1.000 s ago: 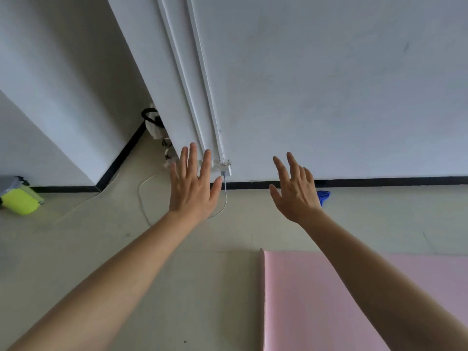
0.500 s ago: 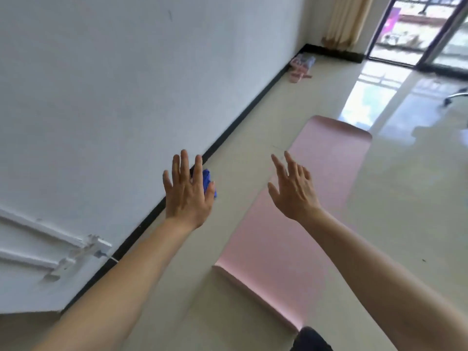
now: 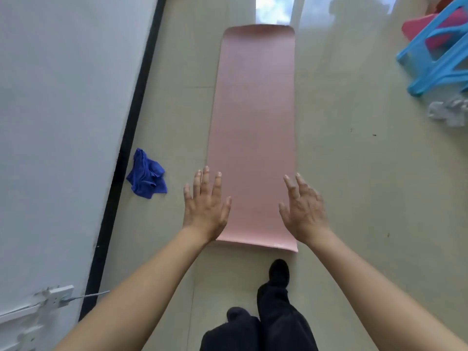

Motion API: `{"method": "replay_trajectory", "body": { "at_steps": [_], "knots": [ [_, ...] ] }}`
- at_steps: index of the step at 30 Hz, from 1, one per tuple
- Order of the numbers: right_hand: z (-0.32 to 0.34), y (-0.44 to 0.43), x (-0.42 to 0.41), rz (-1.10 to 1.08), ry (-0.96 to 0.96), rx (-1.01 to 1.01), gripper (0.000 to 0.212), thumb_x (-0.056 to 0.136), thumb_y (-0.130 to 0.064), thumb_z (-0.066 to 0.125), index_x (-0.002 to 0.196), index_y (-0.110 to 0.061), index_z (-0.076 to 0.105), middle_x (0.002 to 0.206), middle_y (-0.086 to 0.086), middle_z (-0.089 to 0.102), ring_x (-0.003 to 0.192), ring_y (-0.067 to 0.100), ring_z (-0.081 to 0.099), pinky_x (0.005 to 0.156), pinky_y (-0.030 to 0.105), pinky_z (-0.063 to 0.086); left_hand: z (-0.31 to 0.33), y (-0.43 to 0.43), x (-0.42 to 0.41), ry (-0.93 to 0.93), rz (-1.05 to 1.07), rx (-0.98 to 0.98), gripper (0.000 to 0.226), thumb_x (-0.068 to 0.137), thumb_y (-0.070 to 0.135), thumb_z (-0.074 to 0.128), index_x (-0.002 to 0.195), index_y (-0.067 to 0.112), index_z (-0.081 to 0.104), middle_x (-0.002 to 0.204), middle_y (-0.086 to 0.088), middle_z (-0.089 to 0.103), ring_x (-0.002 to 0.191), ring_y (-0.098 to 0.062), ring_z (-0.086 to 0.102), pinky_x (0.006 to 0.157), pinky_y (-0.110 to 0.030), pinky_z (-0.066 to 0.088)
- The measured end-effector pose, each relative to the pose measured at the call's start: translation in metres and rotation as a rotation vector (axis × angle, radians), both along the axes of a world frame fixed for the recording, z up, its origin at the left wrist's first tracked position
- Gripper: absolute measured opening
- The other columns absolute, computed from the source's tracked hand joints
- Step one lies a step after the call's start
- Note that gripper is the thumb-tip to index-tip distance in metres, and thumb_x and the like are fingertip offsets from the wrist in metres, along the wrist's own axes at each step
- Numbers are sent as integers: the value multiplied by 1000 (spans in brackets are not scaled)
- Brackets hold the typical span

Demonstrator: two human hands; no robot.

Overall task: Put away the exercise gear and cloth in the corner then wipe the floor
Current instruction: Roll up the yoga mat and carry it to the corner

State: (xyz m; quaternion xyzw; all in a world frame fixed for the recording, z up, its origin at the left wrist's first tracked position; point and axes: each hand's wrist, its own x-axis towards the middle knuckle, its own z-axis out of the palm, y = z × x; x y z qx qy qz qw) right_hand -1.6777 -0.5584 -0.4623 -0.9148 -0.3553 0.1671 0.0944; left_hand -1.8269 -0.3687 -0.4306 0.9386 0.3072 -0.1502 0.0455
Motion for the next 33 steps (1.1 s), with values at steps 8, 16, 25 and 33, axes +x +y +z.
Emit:
{"method": "replay_trajectory", "body": {
  "at_steps": [8,16,25,33],
  "knots": [
    [-225,-18,-42,-66,247,-172,69,101,-31,47,159,-17,11,160,16,24,128,32,50,97,42,46,-239,-26,-8,211,-82,-218,68,103,48,22,158,17,-4,165,-12,-9,153,-28,-4,122,-48,12],
    [-474,-27,-140,-96,372,-304,65,103,-27,41,158,-20,9,148,10,34,106,31,57,73,39,47,-502,-53,-91,364,-229,-327,63,103,41,30,156,14,10,164,-16,7,146,-31,20,110,-43,33],
    [-623,-14,-162,43,238,-321,87,88,-47,62,158,-19,17,160,19,21,128,36,39,110,45,35,-662,-49,-137,297,-299,-210,90,93,64,30,157,13,-7,162,-23,-10,151,-37,-10,121,-57,-2],
    [-664,24,-101,180,87,-400,107,59,-61,80,147,-27,30,138,9,39,127,31,36,112,44,24,-715,9,-64,121,-381,-113,91,85,78,20,122,4,58,105,-15,61,99,-34,56,86,-49,48]
  ]
}}
